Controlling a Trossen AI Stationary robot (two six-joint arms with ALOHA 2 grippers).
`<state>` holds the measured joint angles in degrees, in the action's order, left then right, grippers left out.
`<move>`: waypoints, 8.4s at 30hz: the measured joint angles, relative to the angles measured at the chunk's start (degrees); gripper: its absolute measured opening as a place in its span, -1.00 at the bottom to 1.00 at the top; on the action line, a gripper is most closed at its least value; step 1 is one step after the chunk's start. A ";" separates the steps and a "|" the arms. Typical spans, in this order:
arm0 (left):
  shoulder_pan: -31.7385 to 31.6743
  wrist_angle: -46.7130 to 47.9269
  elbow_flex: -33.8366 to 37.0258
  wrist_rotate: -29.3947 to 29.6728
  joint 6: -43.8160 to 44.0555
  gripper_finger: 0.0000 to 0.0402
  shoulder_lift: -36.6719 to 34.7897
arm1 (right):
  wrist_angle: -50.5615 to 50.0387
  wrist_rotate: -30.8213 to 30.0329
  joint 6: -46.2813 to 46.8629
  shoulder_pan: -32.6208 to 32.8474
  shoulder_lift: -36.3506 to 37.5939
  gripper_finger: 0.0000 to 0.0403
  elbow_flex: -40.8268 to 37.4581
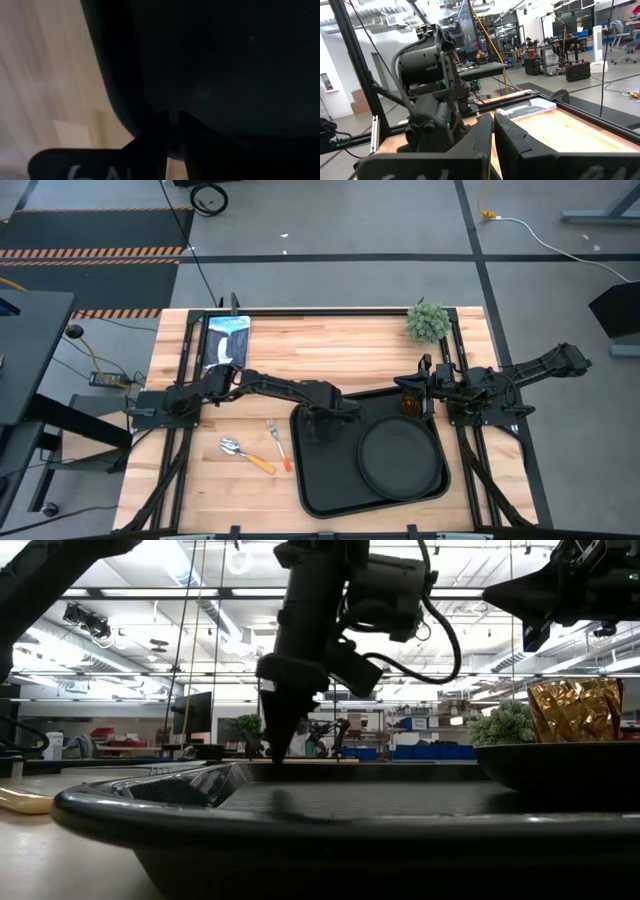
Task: Pick and place plate/cup/fork/spoon on tray
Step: Adjust the black tray, then put the orange fork to the left of the black plate on the black serving tray, then put the yellow spoon to the left of the orange fork on the black serving tray
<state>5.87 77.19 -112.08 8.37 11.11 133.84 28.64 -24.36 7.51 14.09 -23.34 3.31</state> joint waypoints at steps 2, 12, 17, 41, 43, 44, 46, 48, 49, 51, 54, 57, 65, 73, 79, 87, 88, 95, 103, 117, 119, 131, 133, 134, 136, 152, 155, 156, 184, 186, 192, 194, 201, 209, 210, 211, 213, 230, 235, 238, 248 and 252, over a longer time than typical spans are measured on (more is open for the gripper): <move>-0.51 -0.65 0.01 -0.01 -0.03 -0.76 0.48 | -0.02 0.00 0.02 -0.02 -0.02 -0.87 0.00; -3.87 -1.04 2.64 3.71 -2.78 -0.76 1.55 | -0.01 0.00 0.00 -0.02 0.00 -0.87 0.00; -5.35 -1.09 3.80 8.93 -2.90 -0.76 1.65 | -0.02 0.00 0.00 -0.01 -0.02 -0.87 0.00; -5.06 3.54 -0.01 15.75 -7.66 -0.76 -3.37 | 0.00 0.00 0.00 -0.02 -0.02 -0.87 0.00; -5.20 3.37 0.21 16.12 -7.99 -0.76 -3.39 | -0.02 0.00 0.00 -0.02 -0.02 -0.87 0.00; -5.22 2.79 0.97 16.18 -8.25 -0.76 -3.42 | 0.02 0.00 0.02 -0.02 0.00 -0.87 0.00; -5.22 2.12 3.53 16.22 -9.16 -0.76 -3.74 | 0.00 0.00 0.01 -0.02 -0.02 -0.87 0.00; -5.05 1.61 7.30 16.44 -9.45 -0.76 -5.10 | 0.02 0.00 0.02 -0.02 0.00 -0.87 0.00; -5.01 0.70 9.42 16.43 -9.28 -0.76 -6.34 | 0.00 0.00 0.00 -0.02 -0.01 -0.87 0.00; -4.97 -0.74 14.33 16.42 -8.14 -0.76 -9.74 | 0.01 0.00 0.00 0.00 0.00 -0.87 0.00; -4.79 -6.18 21.75 14.75 -5.11 -0.76 -15.72 | 0.00 0.00 0.02 0.00 -0.02 -0.87 0.00; -3.85 -11.82 27.34 12.46 -0.04 -0.76 -21.06 | -0.02 0.00 0.01 -0.02 -0.02 -0.87 0.00; -0.63 -13.21 31.39 7.92 23.56 -0.70 -24.78 | 0.00 0.00 0.00 -0.02 -0.02 -0.87 0.00; 4.41 -13.76 31.39 -0.57 47.91 -0.39 -24.78 | 0.00 0.00 0.01 -0.01 -0.01 -0.87 0.00; 9.98 -12.91 32.59 0.32 59.59 -0.36 -24.77 | 0.00 0.00 0.01 -0.02 -0.02 -0.87 0.00; 15.00 -22.23 38.15 -0.73 75.85 -0.41 -24.78 | 0.02 0.00 0.01 -0.01 0.00 -0.87 0.00; 15.39 -23.55 38.53 -0.67 77.65 -0.40 -24.78 | 0.00 0.00 0.01 -0.01 -0.01 -0.87 0.00; 17.20 -24.97 39.42 -0.45 86.19 -0.25 -24.78 | 0.00 0.00 0.00 -0.01 -0.02 -0.87 0.00; 17.03 -24.67 39.46 1.18 88.17 -0.27 -23.95 | 0.00 0.00 0.02 -0.01 -0.02 -0.87 0.00; 16.52 -24.33 39.42 0.86 87.67 -0.41 -23.91 | 0.00 0.00 0.01 -0.01 -0.02 -0.87 0.00; 16.42 -24.05 39.42 0.92 87.69 -0.42 -23.89 | 0.00 0.00 0.02 0.00 0.00 -0.87 0.00; 16.11 -24.51 39.18 -1.01 87.15 -0.42 -20.81 | -0.01 0.00 0.02 -0.02 -0.02 -0.87 0.00; 16.07 -24.55 39.18 -1.56 86.88 -0.43 -20.81 | 0.00 0.00 0.01 -0.02 -0.01 -0.87 0.00; 16.07 -24.55 39.18 -1.63 86.82 -0.45 -20.86 | 0.00 0.00 0.01 -0.02 -0.02 -0.87 0.00; 16.15 -24.24 39.24 -2.07 86.04 -0.52 -20.98 | 0.02 0.00 0.02 0.00 0.00 -0.87 0.00; 15.69 -16.66 39.59 -4.86 84.04 -0.93 -21.33 | 0.00 0.00 0.01 -0.02 -0.02 -0.87 0.00; 15.26 -15.05 39.47 -4.20 84.03 -0.94 -23.14 | 0.00 0.00 0.00 -0.02 -0.02 -0.87 0.00; 15.14 -14.62 39.25 -3.54 84.03 -0.94 -23.84 | 0.00 0.00 0.00 -0.02 0.00 -0.87 0.00; 12.58 -24.69 38.83 12.42 82.40 -0.92 -29.70 | 0.00 0.00 0.00 -0.02 -0.01 -0.87 0.00; 12.23 -27.74 38.80 12.80 82.29 -0.92 -29.70 | 0.00 0.00 0.01 0.00 -0.01 -0.87 0.00; 11.85 -38.86 38.79 13.59 80.93 -0.92 -29.59 | 0.00 0.00 0.01 -0.01 -0.02 -0.87 0.00; 11.85 -43.04 38.74 13.90 80.78 -0.92 -28.77 | 0.00 0.00 0.00 -0.02 -0.02 -0.87 0.00; 11.87 -56.49 38.76 13.66 81.20 -0.92 -24.60 | -0.04 0.00 0.00 -0.02 0.03 -0.87 0.02; 11.88 -64.63 38.78 10.92 85.98 -0.92 -20.20 | -0.02 0.02 0.02 -0.02 -0.02 -0.87 0.02; 12.06 -64.31 38.78 10.95 86.69 -0.92 -19.99 | 0.00 0.02 0.02 0.00 -0.02 -0.87 0.02; 12.27 -63.99 38.78 11.04 87.55 -0.92 -19.84 | 0.04 -0.02 0.00 0.00 0.00 -0.87 0.02; 12.68 -63.82 38.78 11.59 89.44 -0.92 -19.69 | 0.02 0.02 0.00 0.00 -0.02 -0.87 0.02; 14.27 -64.66 38.80 12.77 95.84 -0.92 -17.35 | 0.02 0.00 0.00 -0.01 0.00 -0.87 0.02; 14.23 -64.25 38.78 13.14 95.85 -0.91 -17.37 | 0.03 0.00 0.00 -0.02 0.00 -0.87 0.02; 14.25 -64.34 38.76 13.23 95.81 -0.86 -17.39 | 0.04 0.00 0.00 0.00 0.00 -0.87 0.02; 14.25 -63.25 38.76 13.68 95.68 -0.59 -17.44 | 0.02 0.00 0.00 0.00 -0.02 -0.87 0.02; 14.23 -62.57 38.76 12.38 92.26 -0.54 -17.63 | 0.01 0.00 0.01 -0.01 -0.02 -0.87 0.02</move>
<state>20.10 14.63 -73.32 20.75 103.37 116.21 28.65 -24.36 7.52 14.08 -23.35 3.33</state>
